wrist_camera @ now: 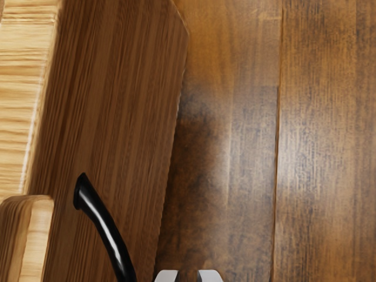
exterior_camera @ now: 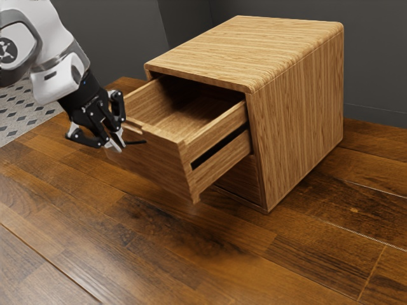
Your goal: Pull the drawer handle with one arm to open the drawer
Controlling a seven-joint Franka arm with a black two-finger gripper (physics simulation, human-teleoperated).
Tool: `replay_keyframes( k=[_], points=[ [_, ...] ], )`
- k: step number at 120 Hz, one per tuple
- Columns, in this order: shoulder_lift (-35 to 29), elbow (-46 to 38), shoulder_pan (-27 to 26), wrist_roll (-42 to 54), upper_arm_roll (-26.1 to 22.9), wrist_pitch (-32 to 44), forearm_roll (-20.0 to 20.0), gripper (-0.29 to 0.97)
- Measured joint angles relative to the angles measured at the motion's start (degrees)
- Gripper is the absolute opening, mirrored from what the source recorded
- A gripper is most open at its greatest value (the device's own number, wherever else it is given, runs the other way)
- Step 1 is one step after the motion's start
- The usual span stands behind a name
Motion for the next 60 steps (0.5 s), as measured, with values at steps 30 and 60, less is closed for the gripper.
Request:
replay_keyframes(
  k=[30, 60],
  points=[
    [-16.74, -4.66, -3.17, -0.28, -0.5, -0.45, -0.03, 0.08],
    [-14.32, 2.41, -1.75, -12.47, -7.57, 5.23, 4.72, 0.49]
  ],
)
